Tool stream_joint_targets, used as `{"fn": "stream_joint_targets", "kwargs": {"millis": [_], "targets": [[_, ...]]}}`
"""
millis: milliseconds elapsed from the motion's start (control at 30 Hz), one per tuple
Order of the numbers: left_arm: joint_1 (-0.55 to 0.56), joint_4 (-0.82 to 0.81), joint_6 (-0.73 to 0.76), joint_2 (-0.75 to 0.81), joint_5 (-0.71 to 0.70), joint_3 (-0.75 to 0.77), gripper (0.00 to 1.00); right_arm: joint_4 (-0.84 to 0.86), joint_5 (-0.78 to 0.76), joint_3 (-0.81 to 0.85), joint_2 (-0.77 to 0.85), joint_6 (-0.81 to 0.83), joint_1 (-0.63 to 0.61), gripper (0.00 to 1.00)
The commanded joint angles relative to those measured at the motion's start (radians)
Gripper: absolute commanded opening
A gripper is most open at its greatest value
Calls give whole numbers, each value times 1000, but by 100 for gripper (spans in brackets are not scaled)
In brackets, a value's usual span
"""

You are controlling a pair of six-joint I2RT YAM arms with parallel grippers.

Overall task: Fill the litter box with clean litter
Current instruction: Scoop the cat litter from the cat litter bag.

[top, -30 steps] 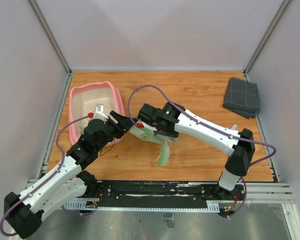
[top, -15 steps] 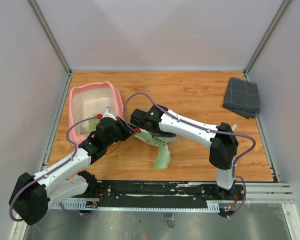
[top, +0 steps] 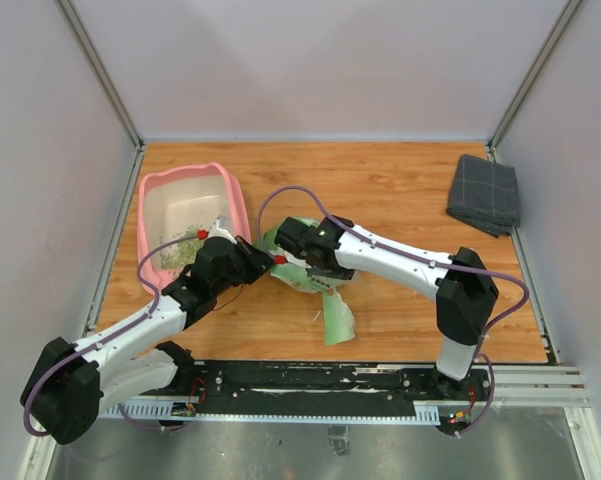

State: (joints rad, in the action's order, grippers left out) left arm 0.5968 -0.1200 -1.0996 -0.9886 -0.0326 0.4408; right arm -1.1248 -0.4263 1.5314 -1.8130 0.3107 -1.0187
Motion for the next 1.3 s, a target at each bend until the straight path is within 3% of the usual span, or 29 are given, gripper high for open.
{"fn": "stream_joint_targets", "kwargs": {"millis": [0, 433, 933, 1267], "targets": [[-5, -6, 15, -4, 2, -24, 0, 292, 218, -109, 10, 3, 29, 1], [-5, -1, 2, 10, -3, -39, 0, 608, 336, -319, 128, 4, 46, 1], [-5, 15, 13, 40, 0, -11, 0, 1047, 492, -652, 401, -22, 110, 1], [-5, 87, 70, 106, -13, 95, 0, 1163, 588, -759, 486, -61, 181, 1]]}}
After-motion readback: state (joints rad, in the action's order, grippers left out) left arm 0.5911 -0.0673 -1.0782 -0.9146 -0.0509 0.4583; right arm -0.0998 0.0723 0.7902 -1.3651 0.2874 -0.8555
